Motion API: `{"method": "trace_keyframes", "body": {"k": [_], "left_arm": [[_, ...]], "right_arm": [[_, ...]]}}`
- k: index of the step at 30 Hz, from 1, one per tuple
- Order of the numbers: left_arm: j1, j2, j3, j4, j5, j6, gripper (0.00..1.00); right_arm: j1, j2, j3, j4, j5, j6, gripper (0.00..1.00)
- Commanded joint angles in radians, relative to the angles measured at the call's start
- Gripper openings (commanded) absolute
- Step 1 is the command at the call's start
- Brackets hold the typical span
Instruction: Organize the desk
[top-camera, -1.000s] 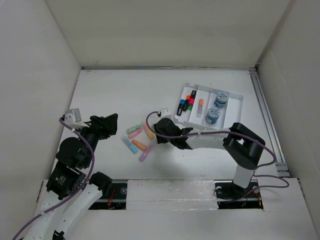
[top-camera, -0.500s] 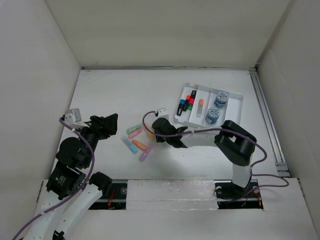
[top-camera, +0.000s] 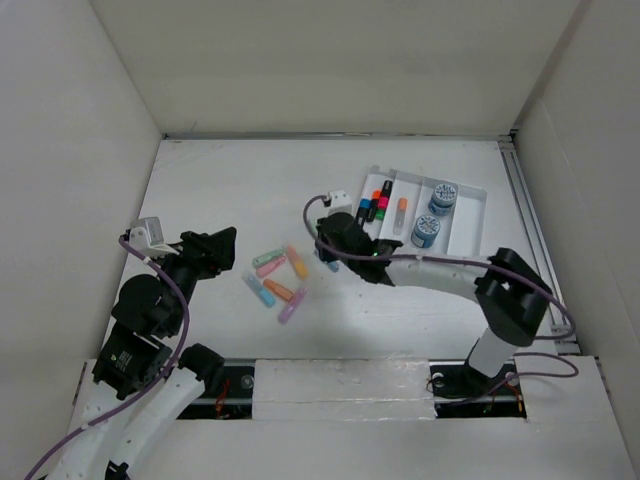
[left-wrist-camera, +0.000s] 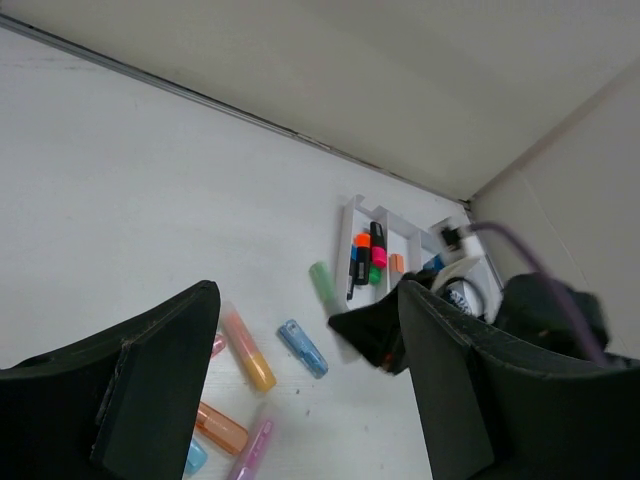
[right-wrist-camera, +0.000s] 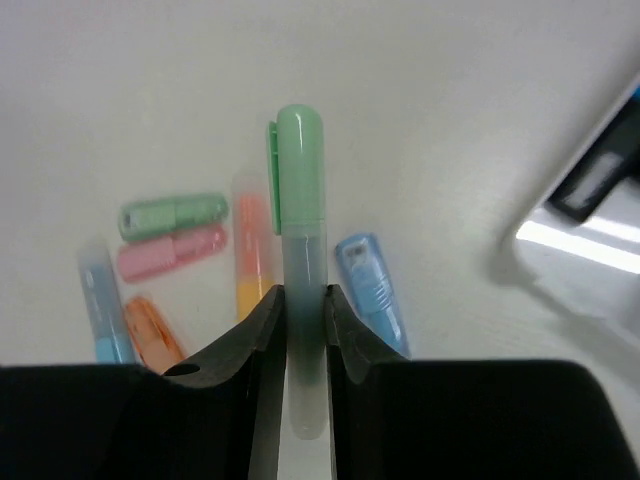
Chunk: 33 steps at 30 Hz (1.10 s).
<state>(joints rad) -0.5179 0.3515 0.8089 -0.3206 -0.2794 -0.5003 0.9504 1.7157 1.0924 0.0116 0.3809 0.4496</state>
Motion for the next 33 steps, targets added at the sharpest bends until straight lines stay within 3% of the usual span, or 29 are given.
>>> {"method": "trace_keyframes", "body": {"k": [1,6,11,16,22,26,29,31,33], "left_arm": [[-0.002,0.006,-0.01,0.045,0.009,0.014,0.68],[-0.002,0.001,-0.011,0.046,0.017,0.016,0.68],[-0.002,-0.003,-0.011,0.048,0.023,0.017,0.68],[-0.002,-0.003,-0.01,0.048,0.02,0.017,0.68],[-0.002,-0.006,-0.01,0.046,0.017,0.017,0.68],[-0.002,-0.005,-0.01,0.048,0.019,0.017,0.68],[-0.002,-0.003,-0.01,0.046,0.019,0.017,0.68],[-0.002,-0.003,-0.01,0.048,0.017,0.017,0.68],[-0.002,-0.003,-0.01,0.046,0.017,0.019,0.68]], "right_arm": [[-0.122,-0.158,-0.038,0.074,-0.014,-0.008,0.03],[-0.318,-0.232,-0.14,0.113,-0.074,0.067,0.03],[-0.519,-0.202,-0.187,0.163,-0.143,0.136,0.04],[-0.594,-0.137,-0.146,0.172,-0.217,0.159,0.08],[-0.647,-0.074,-0.1,0.179,-0.247,0.207,0.2],[-0.647,-0.087,-0.101,0.188,-0.26,0.201,0.43],[-0.647,-0.119,-0.109,0.177,-0.263,0.193,0.54],[-0.647,-0.14,-0.117,0.166,-0.272,0.19,0.55],[-0.632,-0.194,-0.15,0.171,-0.275,0.181,0.44]]}}
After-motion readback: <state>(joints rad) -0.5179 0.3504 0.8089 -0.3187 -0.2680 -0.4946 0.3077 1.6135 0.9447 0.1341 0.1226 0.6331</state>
